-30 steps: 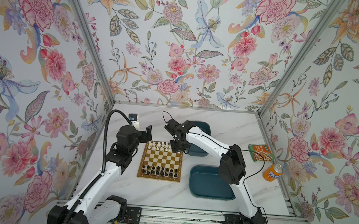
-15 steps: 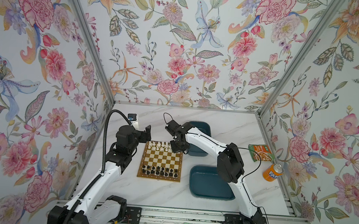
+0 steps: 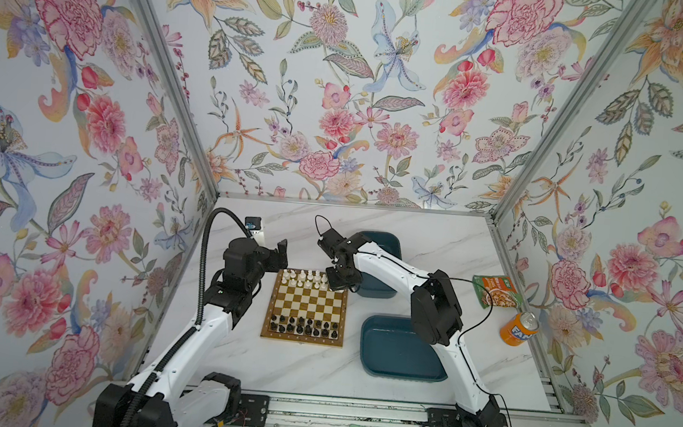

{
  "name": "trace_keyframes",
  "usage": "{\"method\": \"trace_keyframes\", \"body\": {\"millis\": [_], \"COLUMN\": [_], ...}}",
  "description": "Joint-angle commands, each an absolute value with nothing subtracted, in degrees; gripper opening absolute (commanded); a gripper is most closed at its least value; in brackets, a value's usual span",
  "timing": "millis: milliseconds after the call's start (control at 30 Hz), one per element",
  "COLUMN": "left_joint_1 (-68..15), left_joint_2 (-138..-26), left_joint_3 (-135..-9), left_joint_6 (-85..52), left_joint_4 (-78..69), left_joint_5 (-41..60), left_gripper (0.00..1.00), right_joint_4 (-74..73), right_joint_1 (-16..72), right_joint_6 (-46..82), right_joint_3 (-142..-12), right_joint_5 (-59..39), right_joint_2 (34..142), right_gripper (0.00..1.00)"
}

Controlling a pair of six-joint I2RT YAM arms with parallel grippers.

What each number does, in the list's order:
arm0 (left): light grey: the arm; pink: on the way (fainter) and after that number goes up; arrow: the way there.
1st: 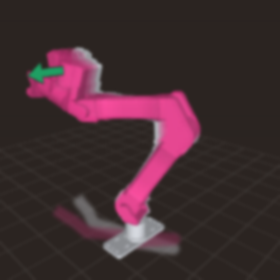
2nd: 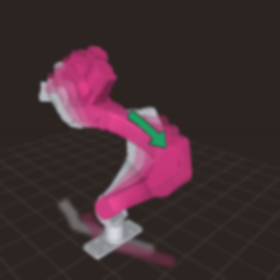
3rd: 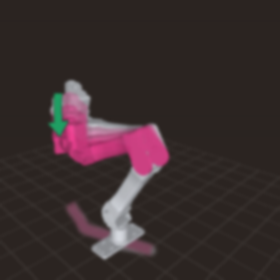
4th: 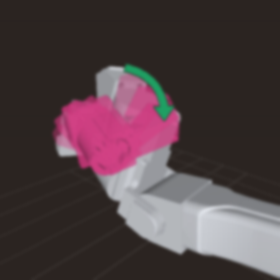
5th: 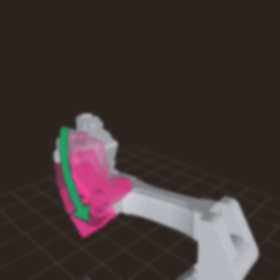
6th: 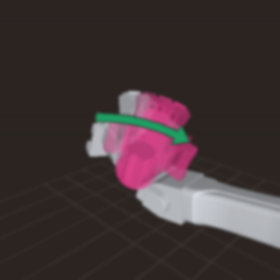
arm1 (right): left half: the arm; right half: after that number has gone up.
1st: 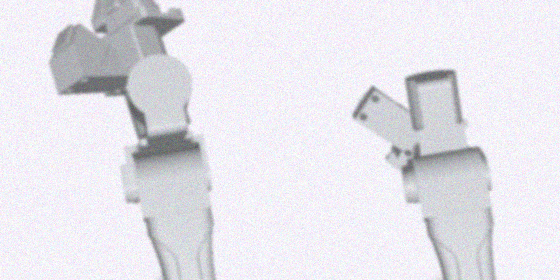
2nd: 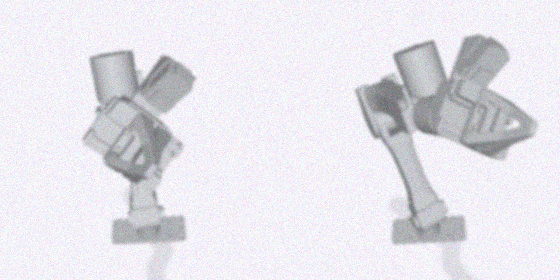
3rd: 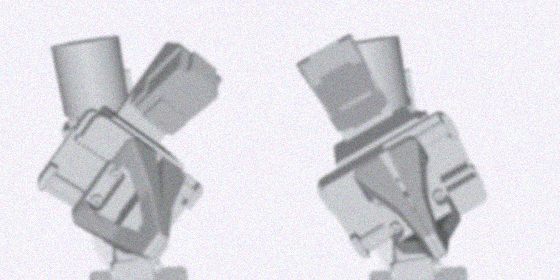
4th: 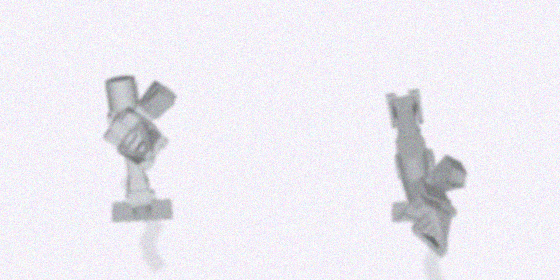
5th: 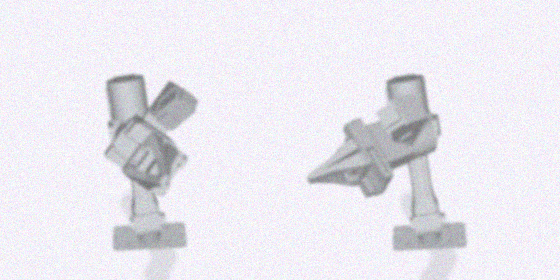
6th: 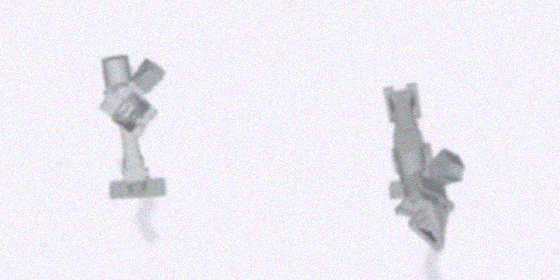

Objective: Set up the chess pieces on the board
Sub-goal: 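Lower the white pawn onto the last empty pawn square and open the right gripper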

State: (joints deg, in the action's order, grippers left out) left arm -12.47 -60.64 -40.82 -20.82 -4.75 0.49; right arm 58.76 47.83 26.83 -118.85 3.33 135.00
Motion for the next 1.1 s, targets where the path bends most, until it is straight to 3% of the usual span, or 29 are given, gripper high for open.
{"method": "trace_keyframes", "body": {"millis": [0,433,633,1067], "left_joint_1": [-11.7,-11.4,-11.1,-10.5], "left_joint_2": [-60.9,-60.9,-61.1,-60.7], "left_joint_3": [-42.7,-42.6,-42.7,-42.3], "left_joint_6": [-21.1,-21.2,-21.2,-20.8], "left_joint_4": [-5.6,-5.6,-5.6,-6.2], "left_joint_5": [-0.7,-1.0,-0.7,0.1], "left_gripper": [0.89,0.89,0.89,0.89], "right_joint_4": [59.3,59.2,59.3,59.3], "right_joint_1": [47.7,47.5,47.5,47.5], "right_joint_6": [26.5,26.7,27.1,28.1], "right_joint_3": [-120.5,-121.5,-121.4,-121.3], "right_joint_5": [2.3,1.3,1.4,2.2], "right_joint_2": [136.8,137.5,137.3,135.4], "right_gripper": [0.12,0.14,0.23,0.27]}}
